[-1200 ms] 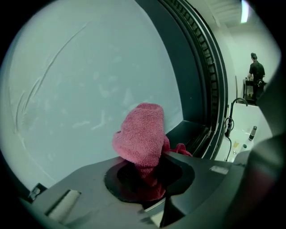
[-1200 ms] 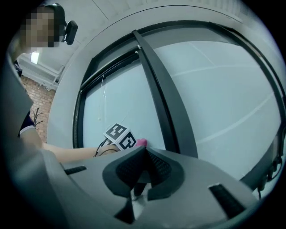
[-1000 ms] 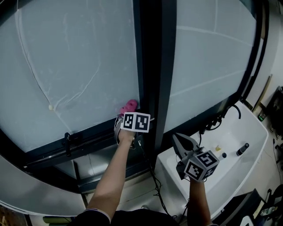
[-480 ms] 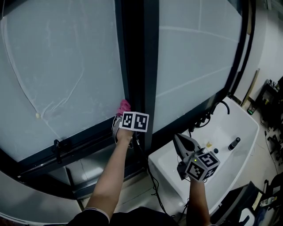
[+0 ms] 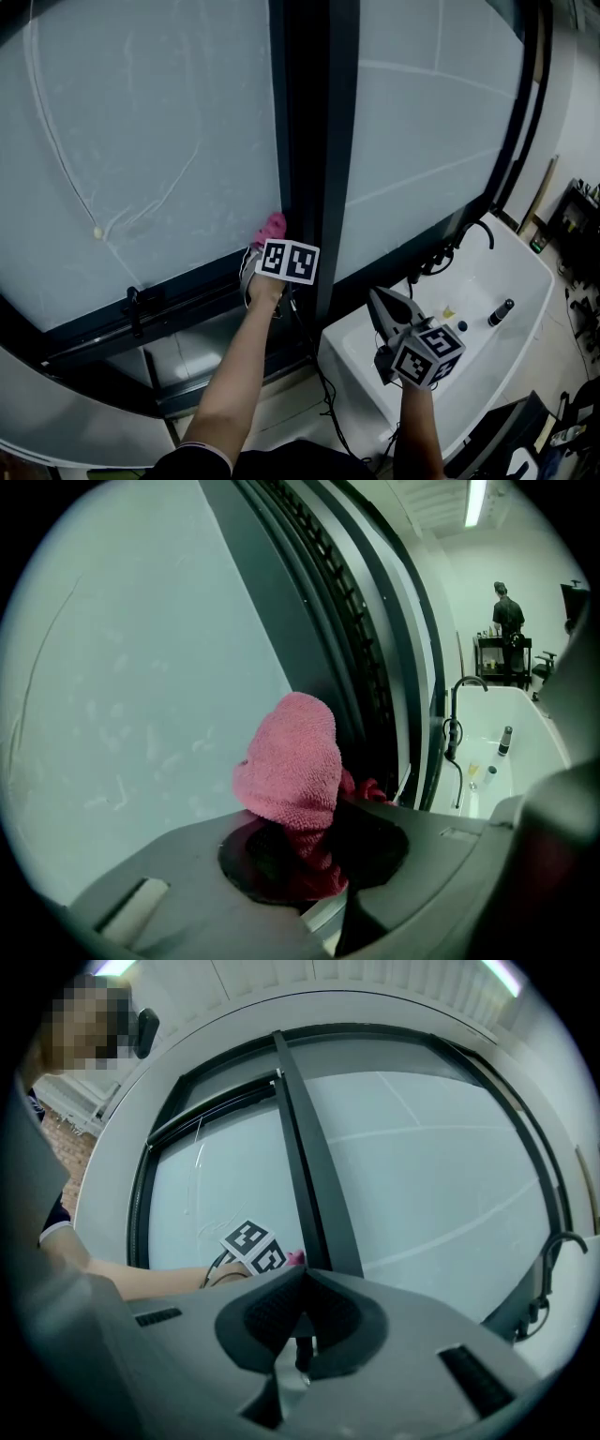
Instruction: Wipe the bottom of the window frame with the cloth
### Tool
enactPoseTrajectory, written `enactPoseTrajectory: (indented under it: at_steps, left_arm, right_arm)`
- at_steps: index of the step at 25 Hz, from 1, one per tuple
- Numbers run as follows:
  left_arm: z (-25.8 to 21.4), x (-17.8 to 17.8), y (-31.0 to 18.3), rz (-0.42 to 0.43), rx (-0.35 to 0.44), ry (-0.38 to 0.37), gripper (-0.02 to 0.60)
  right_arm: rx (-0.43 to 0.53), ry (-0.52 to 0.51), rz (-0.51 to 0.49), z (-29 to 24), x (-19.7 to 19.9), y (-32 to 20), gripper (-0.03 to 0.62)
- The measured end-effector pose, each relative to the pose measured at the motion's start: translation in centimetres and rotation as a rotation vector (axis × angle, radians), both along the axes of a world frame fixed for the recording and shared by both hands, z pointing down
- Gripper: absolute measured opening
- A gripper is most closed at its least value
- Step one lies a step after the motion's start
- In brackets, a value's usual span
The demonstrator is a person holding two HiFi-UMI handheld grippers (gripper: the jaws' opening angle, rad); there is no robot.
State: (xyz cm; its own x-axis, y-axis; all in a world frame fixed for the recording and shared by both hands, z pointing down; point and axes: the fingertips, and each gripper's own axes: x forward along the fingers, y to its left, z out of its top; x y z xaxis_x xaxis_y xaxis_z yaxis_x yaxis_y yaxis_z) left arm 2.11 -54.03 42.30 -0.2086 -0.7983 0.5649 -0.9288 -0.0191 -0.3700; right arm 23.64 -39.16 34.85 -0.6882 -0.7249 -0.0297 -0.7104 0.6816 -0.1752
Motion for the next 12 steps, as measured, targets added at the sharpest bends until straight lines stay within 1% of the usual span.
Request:
enactPoseTrajectory:
  at_steps: [4,12]
  left_arm:
    - [0.0,-2.7,1.7,-0.033,-0.008,0.012,0.075]
    - [0.1,-9.5,6.3,-0.138,-0.013,0.018,0.075]
  right_arm:
    - [0.006,-0.002,-0.043,-0.2,-2.1,0.4,0.000]
    - [0.002,-0.002,-0.175,0.2,-7.9,2.0,0.000]
